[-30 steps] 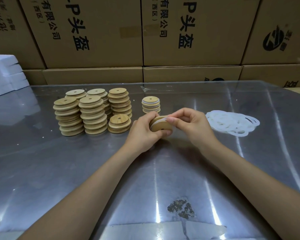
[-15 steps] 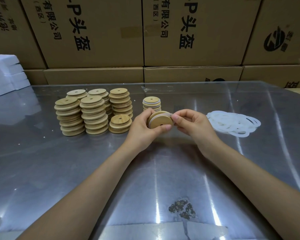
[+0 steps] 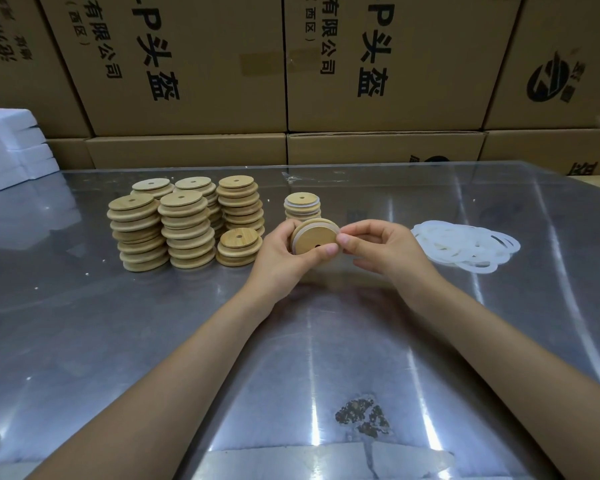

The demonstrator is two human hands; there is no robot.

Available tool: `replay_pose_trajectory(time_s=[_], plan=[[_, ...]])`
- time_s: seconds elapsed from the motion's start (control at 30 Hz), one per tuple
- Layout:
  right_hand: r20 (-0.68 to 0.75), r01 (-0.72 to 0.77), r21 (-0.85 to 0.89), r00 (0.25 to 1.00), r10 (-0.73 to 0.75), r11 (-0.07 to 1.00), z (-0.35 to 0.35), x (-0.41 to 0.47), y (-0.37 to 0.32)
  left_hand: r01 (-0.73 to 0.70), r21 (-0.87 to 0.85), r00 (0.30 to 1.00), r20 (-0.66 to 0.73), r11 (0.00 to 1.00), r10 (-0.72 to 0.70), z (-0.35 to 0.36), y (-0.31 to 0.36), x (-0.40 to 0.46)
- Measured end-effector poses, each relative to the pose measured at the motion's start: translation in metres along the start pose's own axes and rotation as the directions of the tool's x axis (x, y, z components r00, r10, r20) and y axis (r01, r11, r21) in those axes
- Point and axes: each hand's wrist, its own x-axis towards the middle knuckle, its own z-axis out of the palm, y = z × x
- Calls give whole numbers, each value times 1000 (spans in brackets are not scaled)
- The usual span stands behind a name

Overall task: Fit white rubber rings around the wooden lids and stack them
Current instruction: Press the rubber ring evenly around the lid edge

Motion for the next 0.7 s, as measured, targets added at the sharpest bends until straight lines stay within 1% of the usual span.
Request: replay_pose_trajectory(time_s=[0.13, 0.47, 0.57, 0.63, 0.7], plan=[[15, -10, -36, 1000, 11, 999, -3, -1, -1, 7, -25, 1000, -6, 1000, -7, -1, 2, -1], [59, 94, -171, 995, -85, 981, 0, 1, 6, 125, -194, 992, 27, 973, -122, -3, 4, -1], [43, 124, -152, 992, -119, 981, 2, 1, 8, 106, -132, 994, 28, 986, -103, -5, 3, 2], [32, 138, -133, 990, -135, 981, 2, 0, 7, 41, -27, 999, 23, 999, -40, -6, 2, 4], [21, 148, -105, 989, -147, 983, 0, 1, 5, -17, 37, 998, 53, 999, 15, -7, 0, 5]])
